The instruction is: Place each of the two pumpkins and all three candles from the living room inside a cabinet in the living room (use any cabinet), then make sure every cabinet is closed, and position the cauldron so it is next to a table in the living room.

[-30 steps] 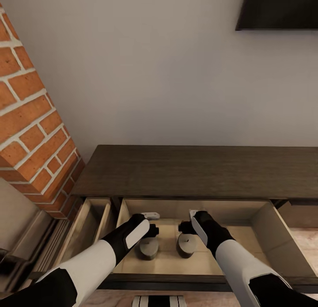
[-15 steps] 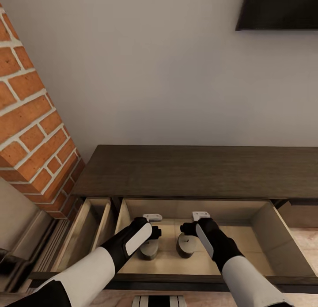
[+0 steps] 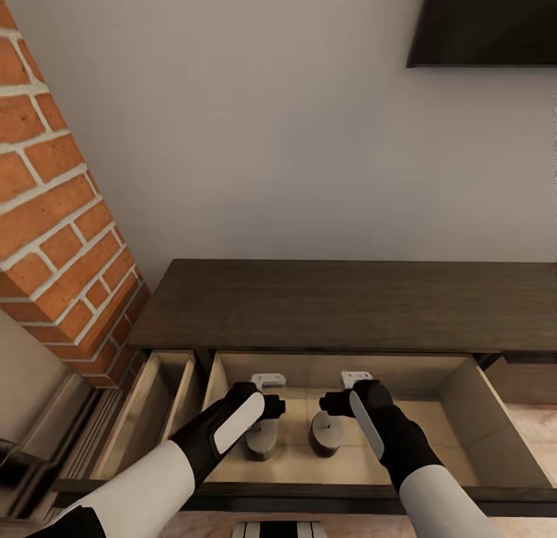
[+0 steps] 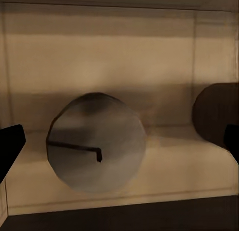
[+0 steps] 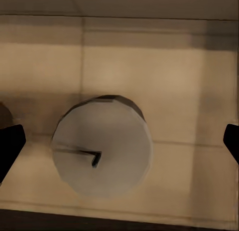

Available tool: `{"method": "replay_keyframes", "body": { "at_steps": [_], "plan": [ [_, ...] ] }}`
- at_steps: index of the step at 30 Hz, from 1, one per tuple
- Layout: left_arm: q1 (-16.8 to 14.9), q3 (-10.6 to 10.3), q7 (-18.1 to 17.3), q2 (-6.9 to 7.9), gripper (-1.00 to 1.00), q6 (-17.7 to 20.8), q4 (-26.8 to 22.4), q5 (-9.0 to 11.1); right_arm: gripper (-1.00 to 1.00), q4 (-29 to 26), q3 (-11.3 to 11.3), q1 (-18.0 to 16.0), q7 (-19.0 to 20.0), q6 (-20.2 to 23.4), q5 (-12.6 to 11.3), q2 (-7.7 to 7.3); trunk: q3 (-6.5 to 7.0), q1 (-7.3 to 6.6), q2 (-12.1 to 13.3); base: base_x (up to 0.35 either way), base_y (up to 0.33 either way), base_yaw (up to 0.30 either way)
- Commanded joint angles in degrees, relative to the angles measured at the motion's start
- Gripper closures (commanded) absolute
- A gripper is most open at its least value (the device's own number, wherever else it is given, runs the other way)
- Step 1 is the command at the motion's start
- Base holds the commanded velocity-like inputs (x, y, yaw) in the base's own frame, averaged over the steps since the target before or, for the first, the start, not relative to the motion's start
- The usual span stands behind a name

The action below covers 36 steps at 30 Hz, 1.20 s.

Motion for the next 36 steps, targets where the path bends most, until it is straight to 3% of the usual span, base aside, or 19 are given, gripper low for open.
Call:
{"method": "replay_keyframes", "body": {
  "at_steps": [1, 13, 21, 31, 36],
  "plan": [
    [0.07, -0.18, 0.54, 0.13, -1.00, 0.05, -0.39, 0.61, -1.00, -0.33, 0.10, 0.01, -0.57, 0.94, -0.61, -0.04, 0.18, -0.03, 0.00, 0.000, 0.000, 0.000],
    [0.50, 0.03, 0.30, 0.48, -1.00, 1.34, -1.46, 1.20, -1.00, -1.89, -0.08, 0.11, -0.59, 5.80, -0.68, -0.10, 2.84, -0.34, 0.16, 0.000, 0.000, 0.000],
    [0.53, 3.39, -1.26, 0.72, -1.00, 6.35, -1.61, 2.24, -1.00, -2.94, -0.37, 0.18, -0.59, 12.12, -0.84, -0.58, 4.61, -0.55, 0.26, 0.000, 0.000, 0.000],
    [1.21, 4.06, -3.19, 0.76, -1.00, 9.39, -2.03, 2.43, -1.00, -12.17, -0.42, 5.13, -0.58, 12.15, -1.12, -1.97, 6.83, -0.81, 0.40, 0.000, 0.000, 0.000],
    [4.51, 4.05, -3.12, 1.05, -1.00, 11.69, -6.86, 2.20, -1.00, -14.13, -0.46, 6.03, -0.57, 12.15, -1.13, -2.09, 7.93, -0.94, 0.47, 0.000, 0.000, 0.000]
  ]
}}
